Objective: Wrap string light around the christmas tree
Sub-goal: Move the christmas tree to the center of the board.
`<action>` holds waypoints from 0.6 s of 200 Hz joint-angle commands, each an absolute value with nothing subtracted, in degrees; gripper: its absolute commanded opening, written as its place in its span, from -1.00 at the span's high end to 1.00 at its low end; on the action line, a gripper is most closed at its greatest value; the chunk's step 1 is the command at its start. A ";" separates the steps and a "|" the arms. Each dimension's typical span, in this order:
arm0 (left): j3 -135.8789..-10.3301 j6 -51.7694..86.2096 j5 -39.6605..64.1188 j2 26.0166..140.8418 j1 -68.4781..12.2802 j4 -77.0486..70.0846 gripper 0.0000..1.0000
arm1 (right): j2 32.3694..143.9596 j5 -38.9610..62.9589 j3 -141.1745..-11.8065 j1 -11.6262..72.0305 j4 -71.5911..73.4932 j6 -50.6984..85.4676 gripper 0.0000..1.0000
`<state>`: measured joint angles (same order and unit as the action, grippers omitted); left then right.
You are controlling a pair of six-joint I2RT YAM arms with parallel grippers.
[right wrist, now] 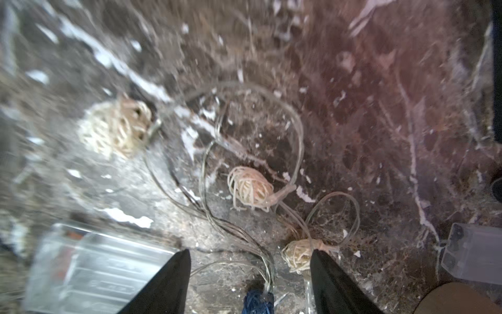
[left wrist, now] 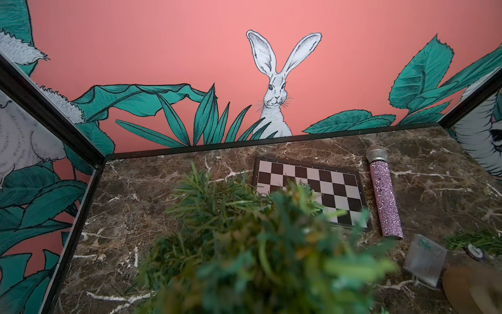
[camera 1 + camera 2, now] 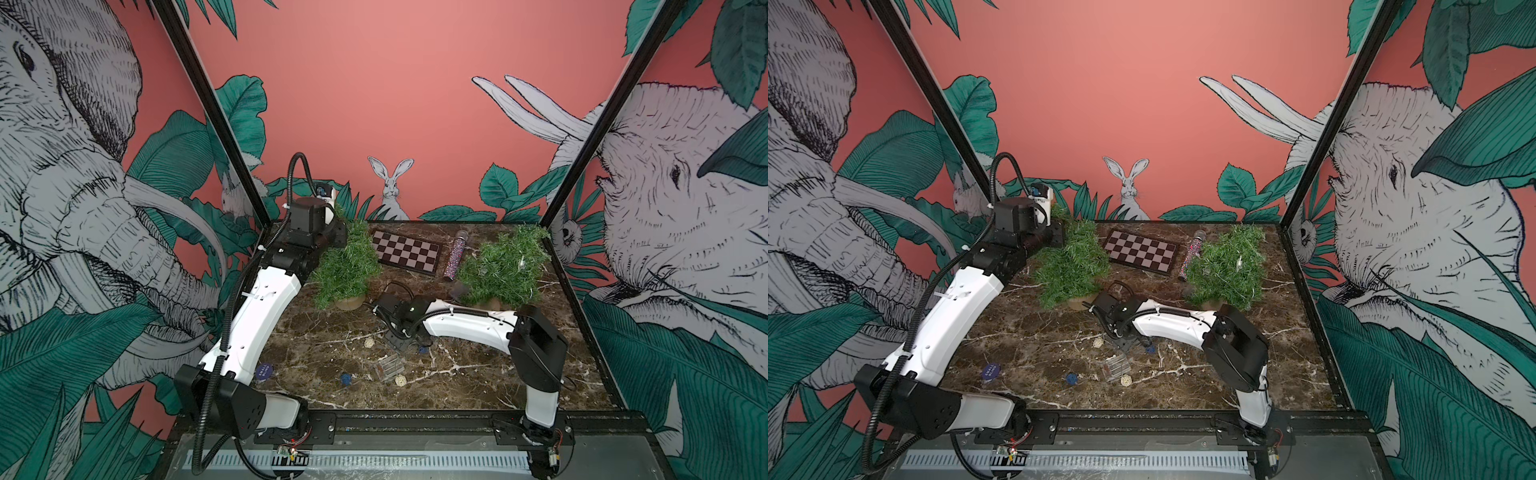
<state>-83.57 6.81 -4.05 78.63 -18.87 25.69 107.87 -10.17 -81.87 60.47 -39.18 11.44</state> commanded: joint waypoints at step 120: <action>-91.23 5.82 0.18 75.75 -19.60 35.17 0.03 | 109.68 -12.11 -82.59 56.60 -37.55 17.23 -0.38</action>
<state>-88.49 6.55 -0.58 78.61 -19.46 32.42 107.11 -12.97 -82.41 56.36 -37.15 16.78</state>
